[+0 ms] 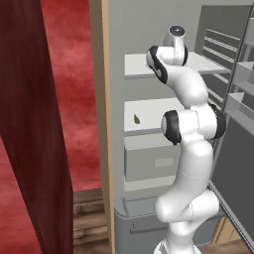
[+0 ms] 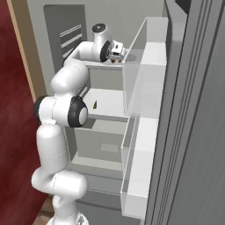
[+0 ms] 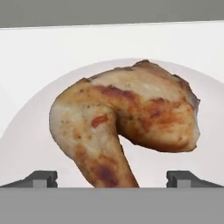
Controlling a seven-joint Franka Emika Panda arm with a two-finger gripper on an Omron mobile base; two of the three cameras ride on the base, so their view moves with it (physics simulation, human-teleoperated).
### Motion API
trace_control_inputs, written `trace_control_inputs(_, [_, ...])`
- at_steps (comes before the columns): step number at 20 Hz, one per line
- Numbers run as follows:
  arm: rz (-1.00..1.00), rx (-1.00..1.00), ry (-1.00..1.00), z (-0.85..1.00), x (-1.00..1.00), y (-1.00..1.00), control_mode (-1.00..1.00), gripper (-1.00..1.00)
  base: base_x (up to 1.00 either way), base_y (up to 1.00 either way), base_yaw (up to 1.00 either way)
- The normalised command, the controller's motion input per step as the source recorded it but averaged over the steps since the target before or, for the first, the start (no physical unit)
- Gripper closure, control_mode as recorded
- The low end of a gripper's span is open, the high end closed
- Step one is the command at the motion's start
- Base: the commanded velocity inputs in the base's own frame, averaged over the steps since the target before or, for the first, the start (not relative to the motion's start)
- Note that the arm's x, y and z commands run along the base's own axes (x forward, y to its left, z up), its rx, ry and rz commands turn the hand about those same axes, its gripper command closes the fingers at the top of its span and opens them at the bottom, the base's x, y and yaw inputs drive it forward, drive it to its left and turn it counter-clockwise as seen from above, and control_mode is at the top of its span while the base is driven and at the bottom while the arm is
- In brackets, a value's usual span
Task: Retrieve the chicken drumstick from the fridge and place it on the cutting board.
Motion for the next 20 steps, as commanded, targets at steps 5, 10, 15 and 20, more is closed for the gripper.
trace_control_inputs(5, [0.0, 0.03, 0.0, -0.2, 0.0, 0.0, -1.0, 1.0, 0.0, 0.0, 0.0])
trace_control_inputs(10, [0.0, 0.02, 0.0, -0.15, 0.0, 0.0, -1.0, 1.0, 0.0, 0.0, 0.0])
trace_control_inputs(15, [0.0, 0.0, -0.11, -0.01, 0.0, 0.0, -1.0, 1.0, 0.0, 0.0, 0.0])
trace_control_inputs(20, [-0.01, 0.0, -0.26, 0.09, 0.0, 0.0, -1.0, 1.0, 0.0, 0.0, 0.0])
